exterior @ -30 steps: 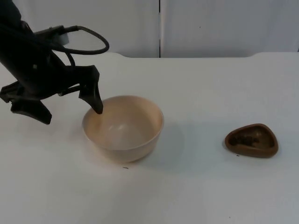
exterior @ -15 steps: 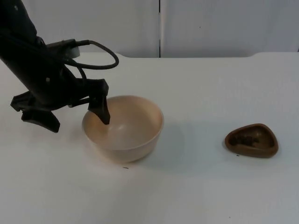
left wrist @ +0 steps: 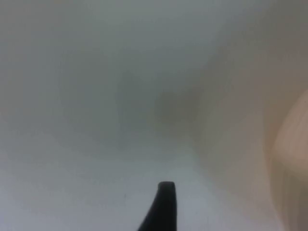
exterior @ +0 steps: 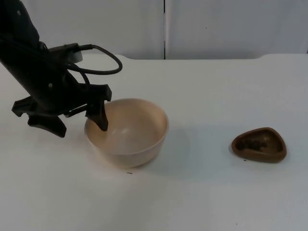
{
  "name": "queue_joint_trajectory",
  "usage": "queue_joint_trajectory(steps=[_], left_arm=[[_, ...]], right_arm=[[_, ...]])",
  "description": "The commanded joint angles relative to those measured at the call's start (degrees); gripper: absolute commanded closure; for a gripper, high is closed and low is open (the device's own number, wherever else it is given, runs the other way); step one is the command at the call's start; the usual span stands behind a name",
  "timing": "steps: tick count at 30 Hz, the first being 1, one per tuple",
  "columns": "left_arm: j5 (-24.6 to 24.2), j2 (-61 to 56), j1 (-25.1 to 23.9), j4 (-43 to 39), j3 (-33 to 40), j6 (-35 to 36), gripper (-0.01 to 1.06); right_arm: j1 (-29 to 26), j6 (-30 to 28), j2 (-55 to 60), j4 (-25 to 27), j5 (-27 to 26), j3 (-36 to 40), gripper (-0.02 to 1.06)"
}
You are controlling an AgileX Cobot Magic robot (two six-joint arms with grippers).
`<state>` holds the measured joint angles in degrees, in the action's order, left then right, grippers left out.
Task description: Pick up the bowl with the left hand and pour the coffee beans from the cup into the bowl with the right hand.
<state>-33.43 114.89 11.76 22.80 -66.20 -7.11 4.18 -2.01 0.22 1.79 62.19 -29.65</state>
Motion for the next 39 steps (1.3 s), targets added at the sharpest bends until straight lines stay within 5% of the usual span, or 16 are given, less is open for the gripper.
queue_joint_trajectory(steps=[1, 6, 10, 31, 39], left_arm=[[0.3, -0.1, 0.2, -0.3, -0.3, 0.4, 0.3], [-0.1, -0.1, 0.2, -0.3, -0.3, 0.4, 0.39], [-0.3, -0.1, 0.2, 0.1, -0.3, 0.4, 0.6], [-0.3, -0.1, 0.2, 0.6, -0.3, 0.4, 0.64], [-0.3, -0.1, 0.2, 0.6, -0.3, 0.4, 0.9]], right_arm=[[-0.5, -0.2, -0.2, -0.2, -0.4, 0.1, -0.01], [-0.5, -0.2, -0.2, -0.2, -0.4, 0.1, -0.01], [-0.5, -0.2, -0.2, -0.2, -0.4, 0.1, -0.01], [-0.5, -0.2, -0.2, -0.4, -0.4, 0.1, -0.01], [-0.5, -0.2, -0.2, -0.4, -0.4, 0.1, -0.01]])
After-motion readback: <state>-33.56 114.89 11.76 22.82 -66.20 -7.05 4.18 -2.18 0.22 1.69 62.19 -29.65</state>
